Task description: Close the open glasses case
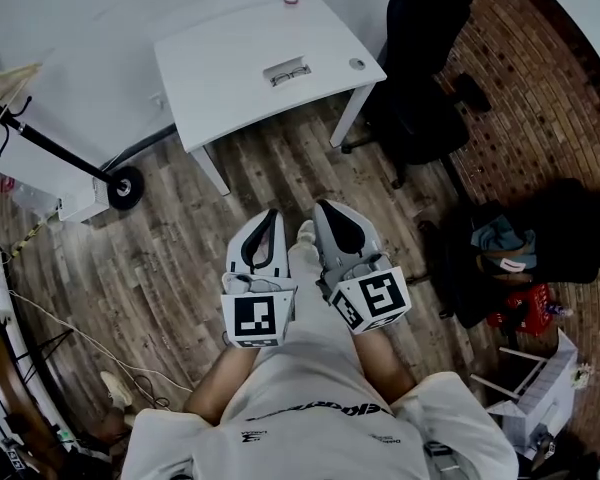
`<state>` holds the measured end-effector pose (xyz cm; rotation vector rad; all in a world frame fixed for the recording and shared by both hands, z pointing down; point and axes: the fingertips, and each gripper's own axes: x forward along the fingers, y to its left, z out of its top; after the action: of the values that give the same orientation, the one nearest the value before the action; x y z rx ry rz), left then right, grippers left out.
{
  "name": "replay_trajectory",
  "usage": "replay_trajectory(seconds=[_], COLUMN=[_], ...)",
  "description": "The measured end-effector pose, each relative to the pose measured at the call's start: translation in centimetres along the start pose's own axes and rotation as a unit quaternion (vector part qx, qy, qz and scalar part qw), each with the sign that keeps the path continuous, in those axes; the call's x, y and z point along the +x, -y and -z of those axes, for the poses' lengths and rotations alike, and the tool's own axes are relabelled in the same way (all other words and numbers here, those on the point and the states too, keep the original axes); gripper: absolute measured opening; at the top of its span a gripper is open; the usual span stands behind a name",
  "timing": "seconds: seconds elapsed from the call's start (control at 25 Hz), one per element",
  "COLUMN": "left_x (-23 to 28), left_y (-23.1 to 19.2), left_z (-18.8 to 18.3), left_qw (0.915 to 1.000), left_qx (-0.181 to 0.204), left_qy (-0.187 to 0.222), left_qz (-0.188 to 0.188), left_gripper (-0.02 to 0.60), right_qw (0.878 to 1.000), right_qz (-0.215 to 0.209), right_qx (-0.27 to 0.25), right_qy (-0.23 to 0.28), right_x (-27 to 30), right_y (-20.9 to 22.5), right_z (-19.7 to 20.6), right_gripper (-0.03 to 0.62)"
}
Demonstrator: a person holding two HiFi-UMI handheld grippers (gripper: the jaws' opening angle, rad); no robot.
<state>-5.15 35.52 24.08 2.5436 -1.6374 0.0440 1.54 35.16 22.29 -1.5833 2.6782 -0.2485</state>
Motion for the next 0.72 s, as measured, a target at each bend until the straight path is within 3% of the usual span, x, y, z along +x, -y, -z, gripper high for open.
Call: replay_trajectory(seconds=[0.52, 0.72], left_x=[17.3, 25.0], left_y=[-4.7, -6.4], left_z=[-0.9, -2.1], left_qw=[0.9996, 0.9991], left_qx=[0.012, -0.004], left_qy=[-0.006, -0.015], left_qz=[-0.024, -0.039], left_gripper=[-0.003, -0.003], right_qw=[1.0, 1.0], right_qz=[-0.011, -0.025], right_qx=[0.003, 0.005], right_qy=[0.006, 0.004], right_x=[14.3, 20.3], right_y=[11.4, 16.1], right_z=[-1.8, -3.7], right_gripper=[0.002, 0.002])
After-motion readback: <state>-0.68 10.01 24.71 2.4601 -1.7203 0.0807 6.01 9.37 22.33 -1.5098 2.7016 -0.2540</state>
